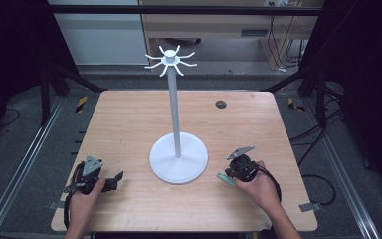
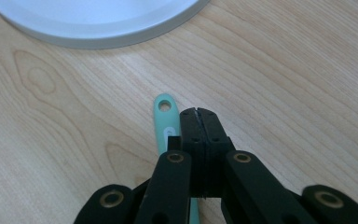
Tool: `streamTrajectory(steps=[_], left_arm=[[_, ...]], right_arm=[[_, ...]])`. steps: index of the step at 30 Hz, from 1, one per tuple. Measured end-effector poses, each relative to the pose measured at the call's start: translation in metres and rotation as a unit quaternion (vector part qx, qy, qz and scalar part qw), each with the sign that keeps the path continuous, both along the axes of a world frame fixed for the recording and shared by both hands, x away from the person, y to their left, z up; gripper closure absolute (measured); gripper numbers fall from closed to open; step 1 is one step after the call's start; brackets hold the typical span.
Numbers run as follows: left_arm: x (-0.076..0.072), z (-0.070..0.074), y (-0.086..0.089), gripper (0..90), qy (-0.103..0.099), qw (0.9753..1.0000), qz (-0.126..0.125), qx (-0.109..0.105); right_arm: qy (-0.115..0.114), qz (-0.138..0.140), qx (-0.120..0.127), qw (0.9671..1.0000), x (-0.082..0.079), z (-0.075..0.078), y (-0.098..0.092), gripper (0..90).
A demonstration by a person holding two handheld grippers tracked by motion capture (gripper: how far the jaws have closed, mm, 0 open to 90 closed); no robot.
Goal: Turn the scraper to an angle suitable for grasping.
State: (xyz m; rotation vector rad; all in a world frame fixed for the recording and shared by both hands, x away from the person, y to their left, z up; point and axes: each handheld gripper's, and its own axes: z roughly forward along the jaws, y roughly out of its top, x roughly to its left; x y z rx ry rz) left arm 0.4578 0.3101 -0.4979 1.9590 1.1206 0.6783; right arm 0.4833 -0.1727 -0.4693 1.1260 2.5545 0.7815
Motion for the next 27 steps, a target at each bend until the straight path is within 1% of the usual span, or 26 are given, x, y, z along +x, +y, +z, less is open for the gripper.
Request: streamTrajectory(steps=[2, 3, 4, 5, 8, 10, 11, 12, 13, 15, 20, 21, 22, 27], left_arm=[[0.000, 0.000, 0.000, 3.8, 0.001, 1.0000, 0.000, 0.000], [0.000, 0.000, 0.000, 3.7, 0.000, 1.0000, -0.001, 0.001], [0.000, 0.000, 0.000, 3.8, -0.001, 1.0000, 0.001, -0.002], [0.000, 0.000, -0.001, 3.7, -0.001, 1.0000, 0.001, -0.003], [0.000, 0.000, -0.001, 3.7, 0.000, 1.0000, 0.000, -0.003], [0.000, 0.000, -0.001, 3.7, 0.000, 1.0000, 0.000, -0.003], [0.000, 0.000, -0.001, 3.7, 0.000, 1.0000, 0.000, -0.003], [0.000, 0.000, -0.001, 3.7, 0.000, 1.0000, 0.000, -0.003], [0.000, 0.000, -0.001, 3.7, 0.000, 1.0000, -0.001, -0.002], [0.000, 0.000, -0.001, 3.7, 0.000, 1.0000, -0.001, -0.002], [0.000, 0.000, -0.001, 3.7, 0.001, 1.0000, -0.001, -0.003], [0.000, 0.000, -0.001, 3.7, 0.001, 1.0000, -0.001, -0.003], [0.000, 0.000, -0.001, 3.7, 0.001, 1.0000, -0.001, -0.003], [0.001, -0.001, -0.001, 3.7, 0.001, 1.0000, -0.002, -0.003]], right_arm=[[0.000, 0.003, -0.003, 1.0000, -0.001, 0.001, 0.001, 88.4], [0.003, 0.012, -0.011, 0.9999, -0.002, 0.002, 0.002, 85.7], [0.004, 0.014, -0.013, 0.9998, -0.002, 0.002, 0.002, 84.1], [0.005, 0.014, -0.014, 0.9998, -0.003, 0.002, 0.002, 82.0], [0.010, 0.013, -0.016, 0.9998, -0.003, 0.002, 0.002, 80.1], [0.017, 0.014, -0.020, 0.9996, -0.004, 0.003, 0.002, 75.5], [0.017, 0.014, -0.020, 0.9996, -0.004, 0.003, 0.002, 75.5], [0.019, 0.015, -0.023, 0.9994, -0.004, 0.003, 0.002, 74.2], [0.025, 0.022, -0.031, 0.9990, -0.004, 0.003, 0.002, 71.0], [0.030, 0.023, -0.038, 0.9986, -0.004, 0.004, 0.004, 67.7], [0.041, 0.032, -0.047, 0.9975, -0.002, 0.004, 0.007, 64.9], [0.045, 0.031, -0.052, 0.9972, -0.002, 0.005, 0.009, 64.5], [0.052, 0.032, -0.062, 0.9962, 0.000, 0.005, 0.012, 64.0], [0.057, 0.040, -0.079, 0.9944, 0.006, 0.005, 0.016, 63.1]])
